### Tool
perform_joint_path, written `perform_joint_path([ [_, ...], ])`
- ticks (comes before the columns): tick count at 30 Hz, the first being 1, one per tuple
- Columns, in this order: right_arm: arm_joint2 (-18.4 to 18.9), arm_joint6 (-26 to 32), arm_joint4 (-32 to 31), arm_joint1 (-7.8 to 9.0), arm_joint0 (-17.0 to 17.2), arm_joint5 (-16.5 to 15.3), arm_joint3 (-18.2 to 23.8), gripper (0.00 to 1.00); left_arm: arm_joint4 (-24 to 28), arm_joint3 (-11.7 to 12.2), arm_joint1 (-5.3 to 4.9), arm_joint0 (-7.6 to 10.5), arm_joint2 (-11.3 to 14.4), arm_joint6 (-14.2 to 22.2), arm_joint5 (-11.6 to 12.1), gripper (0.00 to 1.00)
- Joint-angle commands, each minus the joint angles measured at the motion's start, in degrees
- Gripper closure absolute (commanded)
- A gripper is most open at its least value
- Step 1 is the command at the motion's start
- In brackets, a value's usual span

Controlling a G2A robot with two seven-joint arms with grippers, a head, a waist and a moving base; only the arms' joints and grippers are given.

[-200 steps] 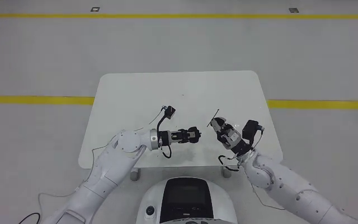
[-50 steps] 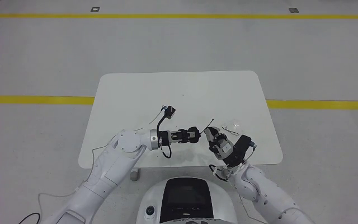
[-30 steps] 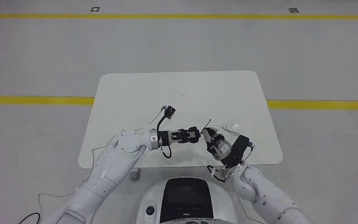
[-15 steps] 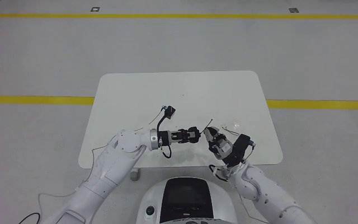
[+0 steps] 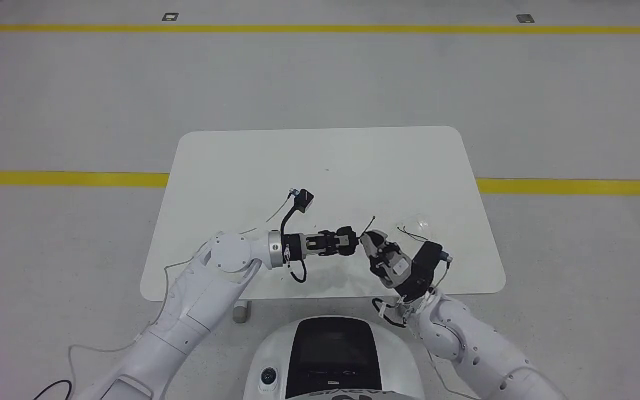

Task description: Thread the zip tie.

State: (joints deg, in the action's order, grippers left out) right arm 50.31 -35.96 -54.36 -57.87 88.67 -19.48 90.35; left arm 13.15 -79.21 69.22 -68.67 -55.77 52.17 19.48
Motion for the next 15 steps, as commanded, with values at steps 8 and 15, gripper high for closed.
perform_joint_path([
  [8,-0.54,-0.02,0.35,0.51,-0.56,0.0,-0.55,1.0,0.0,0.0,0.0,0.0,0.0,0.0,0.0,1.0],
  [15,-1.11,0.51,0.69,0.82,-0.78,0.0,-0.72,1.0,0.0,0.0,0.0,0.0,0.0,0.0,0.0,1.0],
])
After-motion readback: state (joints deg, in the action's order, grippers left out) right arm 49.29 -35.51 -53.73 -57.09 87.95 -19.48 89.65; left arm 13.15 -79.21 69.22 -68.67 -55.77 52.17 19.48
